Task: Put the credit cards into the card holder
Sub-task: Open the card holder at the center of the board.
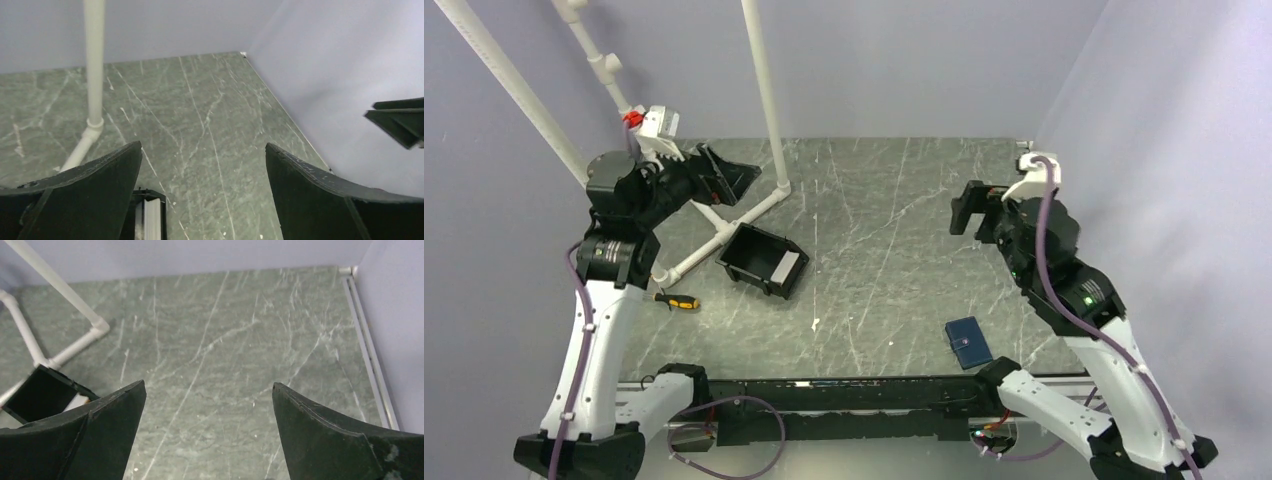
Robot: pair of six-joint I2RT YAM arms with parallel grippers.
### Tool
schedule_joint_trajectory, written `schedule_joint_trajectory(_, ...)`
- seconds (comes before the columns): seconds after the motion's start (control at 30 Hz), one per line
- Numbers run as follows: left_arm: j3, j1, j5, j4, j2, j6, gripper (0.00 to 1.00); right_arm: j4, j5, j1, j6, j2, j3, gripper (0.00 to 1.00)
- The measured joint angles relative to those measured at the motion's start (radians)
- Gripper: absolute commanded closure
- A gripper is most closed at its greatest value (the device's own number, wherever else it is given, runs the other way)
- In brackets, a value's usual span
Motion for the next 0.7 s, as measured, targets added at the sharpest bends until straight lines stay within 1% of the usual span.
schedule_joint_trajectory(0.17, 0.000, 0.000, 0.100, 0.015, 0.076, -0.035, 0.01, -0.012, -0.005, -0.002, 0.051, 0.100, -0.066, 0.00)
schedule_joint_trajectory(0.23, -0.004, -0.005, 0.125, 0.015, 0.108, -0.045, 0.01, -0.013, -0.030, -0.013, 0.092, 0.145, -0.116, 0.00)
schedule_joint_trajectory(0.3, -0.012, -0.017, 0.137, 0.010, 0.140, -0.050, 0.01, -0.021, -0.081, -0.055, 0.154, 0.173, -0.180, 0.00)
schedule_joint_trajectory(0.33, -0.016, -0.023, 0.141, 0.006, 0.149, -0.050, 0.01, -0.027, -0.108, -0.090, 0.181, 0.180, -0.206, 0.00)
schedule_joint_trajectory(0.37, -0.020, -0.033, 0.144, -0.002, 0.159, -0.050, 0.01, -0.028, -0.169, -0.154, 0.222, 0.185, -0.241, 0.00)
schedule_joint_trajectory(0.47, -0.024, -0.080, 0.144, -0.018, 0.189, -0.050, 0.01, -0.047, -0.299, -0.386, 0.349, 0.200, -0.355, 0.00)
schedule_joint_trajectory(0.53, -0.024, -0.131, 0.142, -0.031, 0.212, -0.050, 0.01, -0.116, -0.320, -0.492, 0.443, 0.234, -0.415, 0.00)
schedule_joint_trajectory(0.6, -0.027, -0.180, 0.137, -0.037, 0.229, -0.050, 0.01, -0.202, -0.313, -0.534, 0.523, 0.279, -0.458, 0.00)
schedule_joint_trajectory(0.7, -0.061, -0.255, 0.115, -0.032, 0.239, -0.050, 0.01, -0.291, -0.306, -0.541, 0.607, 0.311, -0.522, 0.00)
